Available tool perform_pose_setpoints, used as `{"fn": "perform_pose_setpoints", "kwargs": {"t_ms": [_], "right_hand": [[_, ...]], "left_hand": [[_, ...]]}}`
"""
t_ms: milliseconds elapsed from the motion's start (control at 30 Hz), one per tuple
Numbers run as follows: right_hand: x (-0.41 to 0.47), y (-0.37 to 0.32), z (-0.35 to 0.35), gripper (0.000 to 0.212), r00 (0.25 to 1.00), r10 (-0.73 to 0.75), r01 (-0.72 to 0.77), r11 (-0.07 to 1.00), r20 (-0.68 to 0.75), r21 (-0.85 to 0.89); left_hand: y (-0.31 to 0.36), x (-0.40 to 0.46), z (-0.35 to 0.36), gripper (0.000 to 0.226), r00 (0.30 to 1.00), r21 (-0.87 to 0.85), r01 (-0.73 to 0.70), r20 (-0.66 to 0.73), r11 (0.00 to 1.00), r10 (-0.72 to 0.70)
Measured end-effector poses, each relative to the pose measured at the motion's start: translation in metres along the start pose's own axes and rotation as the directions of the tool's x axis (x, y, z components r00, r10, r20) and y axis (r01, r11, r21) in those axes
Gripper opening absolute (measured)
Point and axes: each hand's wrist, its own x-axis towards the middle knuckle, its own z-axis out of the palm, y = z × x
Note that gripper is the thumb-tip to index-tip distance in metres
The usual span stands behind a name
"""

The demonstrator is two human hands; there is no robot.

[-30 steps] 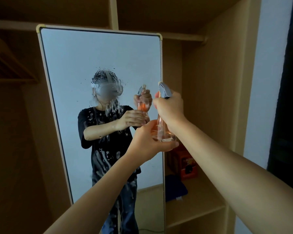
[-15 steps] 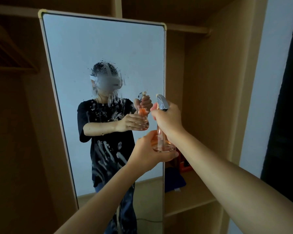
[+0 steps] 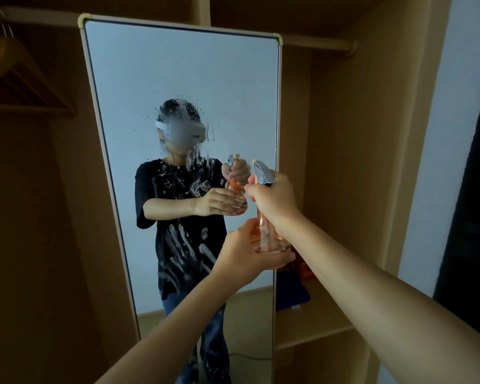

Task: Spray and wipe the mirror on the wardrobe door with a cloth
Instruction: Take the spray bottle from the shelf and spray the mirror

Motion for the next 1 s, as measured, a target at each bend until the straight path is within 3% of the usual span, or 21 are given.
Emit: {"fn": "perform_pose_setpoints", "kwargs": {"t_ms": [133, 300, 433, 700, 1000], "right_hand": [[-0.004, -0.007, 0.009, 0.009, 0.999, -0.029, 0.028, 0.999, 0.02, 0.017], [-0.01, -0.016, 0.02, 0.012, 0.994, -0.071, 0.068, 0.997, 0.085, 0.041], [-0.014, -0.021, 0.036, 0.028, 0.99, -0.102, 0.1, 0.995, 0.093, 0.026], [-0.018, -0.026, 0.056, 0.008, 0.994, -0.096, 0.096, 0.995, 0.048, -0.015], [-0.028, -0.037, 0.069, 0.016, 0.982, -0.125, 0.121, 0.992, 0.145, 0.036]], "left_hand": [[-0.001, -0.002, -0.009, 0.072, 1.0, 0.01, 0.014, -0.028, 1.0, -0.013], [-0.002, -0.009, -0.023, 0.059, 0.998, 0.029, 0.014, -0.07, 0.999, -0.012], [-0.004, -0.018, -0.033, 0.052, 0.996, 0.032, 0.021, -0.092, 0.999, -0.018], [-0.004, -0.029, -0.052, 0.046, 0.994, 0.046, 0.03, -0.104, 0.999, -0.025], [-0.007, -0.036, -0.066, 0.039, 0.988, 0.049, 0.054, -0.144, 0.997, -0.047]]}}
